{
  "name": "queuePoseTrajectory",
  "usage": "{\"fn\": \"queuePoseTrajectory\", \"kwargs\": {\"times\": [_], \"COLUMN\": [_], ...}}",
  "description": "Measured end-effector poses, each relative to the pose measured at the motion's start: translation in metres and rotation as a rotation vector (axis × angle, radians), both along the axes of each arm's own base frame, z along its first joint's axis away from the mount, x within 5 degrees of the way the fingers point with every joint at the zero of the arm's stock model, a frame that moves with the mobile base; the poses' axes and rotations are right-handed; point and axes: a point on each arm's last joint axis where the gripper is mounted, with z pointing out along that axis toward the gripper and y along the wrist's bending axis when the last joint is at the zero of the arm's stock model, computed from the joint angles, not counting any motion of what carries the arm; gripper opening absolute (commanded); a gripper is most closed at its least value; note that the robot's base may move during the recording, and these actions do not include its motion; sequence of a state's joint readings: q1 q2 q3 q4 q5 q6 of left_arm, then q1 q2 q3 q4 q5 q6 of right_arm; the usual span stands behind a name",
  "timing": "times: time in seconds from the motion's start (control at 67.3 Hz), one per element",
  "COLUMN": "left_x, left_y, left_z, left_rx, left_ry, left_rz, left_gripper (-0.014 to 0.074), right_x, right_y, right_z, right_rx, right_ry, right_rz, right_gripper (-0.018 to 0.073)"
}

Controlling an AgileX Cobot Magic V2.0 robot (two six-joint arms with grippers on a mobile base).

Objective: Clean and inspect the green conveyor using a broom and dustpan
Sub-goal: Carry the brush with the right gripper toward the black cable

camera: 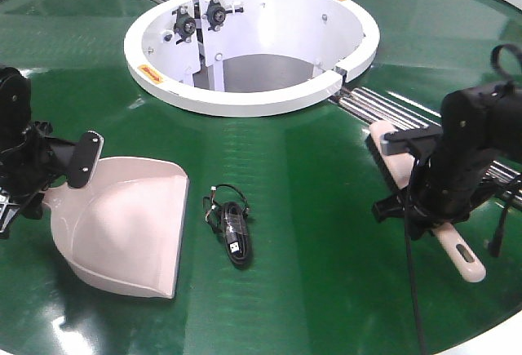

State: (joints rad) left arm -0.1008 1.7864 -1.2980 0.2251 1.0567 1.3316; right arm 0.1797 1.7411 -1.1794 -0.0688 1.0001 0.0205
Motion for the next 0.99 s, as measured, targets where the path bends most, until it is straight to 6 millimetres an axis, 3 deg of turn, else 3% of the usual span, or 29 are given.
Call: {"fn": "queuePoseTrajectory", "kwargs": {"times": [0.252, 0.549, 0.995], "left_x": [0.0, 0.0, 0.0], "left_y": [0.0, 0.0, 0.0], "left_z": [0.0, 0.0, 0.0], "left_rx": [0.0, 0.0, 0.0], "left_ry": [0.001, 0.001, 0.0], "left_rz": [0.0, 0.0, 0.0], "left_gripper": [-0.0007, -0.0007, -0.0006], "right_x": [-0.017, -0.041, -0.054], "right_y": [0.015, 0.077, 0.13], "right_z": [0.022, 0.022, -0.016], "right_rx": [0.111, 0.128, 0.096], "right_ry": [0.031, 0.076, 0.198], "right_rz": [-0.055, 0.005, -0.068], "right_gripper": [-0.0005, -0.0005, -0.0005]}}
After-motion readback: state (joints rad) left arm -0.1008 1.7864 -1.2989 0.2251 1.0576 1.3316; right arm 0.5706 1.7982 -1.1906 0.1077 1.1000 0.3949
